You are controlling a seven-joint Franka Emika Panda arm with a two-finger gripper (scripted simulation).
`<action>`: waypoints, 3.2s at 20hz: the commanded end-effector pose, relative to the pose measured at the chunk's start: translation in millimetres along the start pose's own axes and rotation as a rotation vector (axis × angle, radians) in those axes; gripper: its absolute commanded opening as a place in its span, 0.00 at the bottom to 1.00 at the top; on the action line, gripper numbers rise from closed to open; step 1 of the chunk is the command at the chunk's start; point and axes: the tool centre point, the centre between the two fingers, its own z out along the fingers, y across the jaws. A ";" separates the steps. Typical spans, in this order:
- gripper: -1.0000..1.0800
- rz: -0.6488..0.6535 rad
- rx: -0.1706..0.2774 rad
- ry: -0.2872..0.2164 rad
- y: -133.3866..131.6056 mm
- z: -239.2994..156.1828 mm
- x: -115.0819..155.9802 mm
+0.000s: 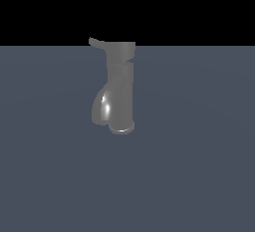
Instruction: Turn on the faucet by rotating a designated handle.
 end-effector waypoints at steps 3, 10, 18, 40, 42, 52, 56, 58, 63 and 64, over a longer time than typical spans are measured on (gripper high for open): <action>0.00 0.000 0.001 -0.002 0.5 0.6 0.4; 0.00 -0.002 0.010 -0.029 7.3 8.8 3.8; 0.00 0.008 0.013 -0.030 7.0 9.1 6.1; 0.00 0.382 0.093 -0.052 -7.6 24.0 87.6; 0.00 0.431 0.098 -0.056 -9.6 27.2 97.8; 0.00 0.684 0.110 -0.077 -20.7 47.8 148.3; 0.00 0.788 0.109 -0.082 -25.5 57.8 168.0; 0.00 0.840 0.106 -0.084 -28.0 63.2 177.7; 0.00 0.970 0.097 -0.085 -34.3 77.4 201.5; 0.00 0.996 0.095 -0.084 -35.6 80.4 206.2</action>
